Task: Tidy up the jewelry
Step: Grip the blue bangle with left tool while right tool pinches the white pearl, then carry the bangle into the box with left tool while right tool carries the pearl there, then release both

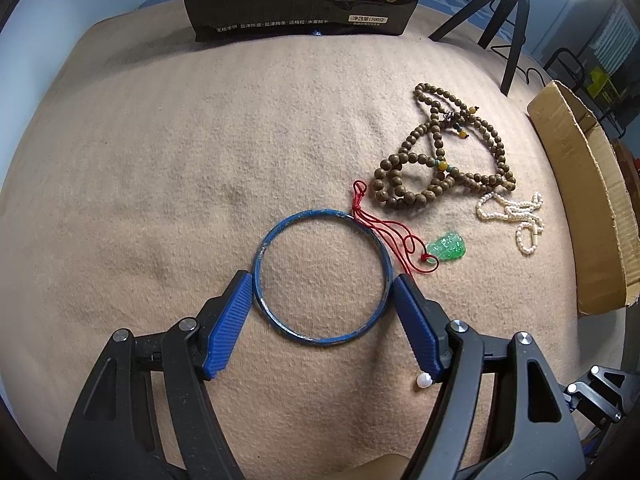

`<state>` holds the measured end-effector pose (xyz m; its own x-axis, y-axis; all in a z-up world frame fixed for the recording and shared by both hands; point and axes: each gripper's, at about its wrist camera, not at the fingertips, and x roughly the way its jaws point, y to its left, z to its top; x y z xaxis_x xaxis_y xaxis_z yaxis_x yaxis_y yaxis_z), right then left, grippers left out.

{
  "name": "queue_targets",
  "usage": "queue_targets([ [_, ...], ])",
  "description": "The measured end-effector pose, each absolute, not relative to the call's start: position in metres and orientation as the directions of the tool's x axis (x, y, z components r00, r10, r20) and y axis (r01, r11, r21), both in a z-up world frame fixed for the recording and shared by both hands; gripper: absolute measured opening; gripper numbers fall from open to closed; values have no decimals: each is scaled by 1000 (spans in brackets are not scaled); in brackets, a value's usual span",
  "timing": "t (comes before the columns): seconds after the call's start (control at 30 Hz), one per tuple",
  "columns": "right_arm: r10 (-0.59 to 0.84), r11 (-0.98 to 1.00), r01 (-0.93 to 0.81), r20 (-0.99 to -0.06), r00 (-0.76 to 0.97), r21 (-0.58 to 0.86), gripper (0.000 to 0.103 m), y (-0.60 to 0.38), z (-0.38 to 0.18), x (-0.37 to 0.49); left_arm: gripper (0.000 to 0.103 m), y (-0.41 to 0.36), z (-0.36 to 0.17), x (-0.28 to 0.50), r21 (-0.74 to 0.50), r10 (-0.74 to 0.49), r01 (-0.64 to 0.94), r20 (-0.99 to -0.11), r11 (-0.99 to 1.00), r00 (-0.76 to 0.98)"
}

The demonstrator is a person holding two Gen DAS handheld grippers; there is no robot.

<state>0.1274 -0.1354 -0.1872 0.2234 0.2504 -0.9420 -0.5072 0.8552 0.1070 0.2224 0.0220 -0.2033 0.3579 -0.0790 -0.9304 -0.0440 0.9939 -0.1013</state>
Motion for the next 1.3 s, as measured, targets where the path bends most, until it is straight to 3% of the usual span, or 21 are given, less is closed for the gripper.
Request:
queue_targets([
  [0.17,241,852,-515,-943,231,92,6,-132,-190,129,74,22,-203,223,-101,-80,-39,-929,994,362],
  [0.8,274,872,-480,-907,319,94,6,-149,-155,128,73,56,-177,210,-148,-89,-110,-902,983,422],
  [1.3,293,908,-409,-832,472,88,6,-187,-92,134,73,28,-115,196,-196,-148,-33,-828,980,541],
])
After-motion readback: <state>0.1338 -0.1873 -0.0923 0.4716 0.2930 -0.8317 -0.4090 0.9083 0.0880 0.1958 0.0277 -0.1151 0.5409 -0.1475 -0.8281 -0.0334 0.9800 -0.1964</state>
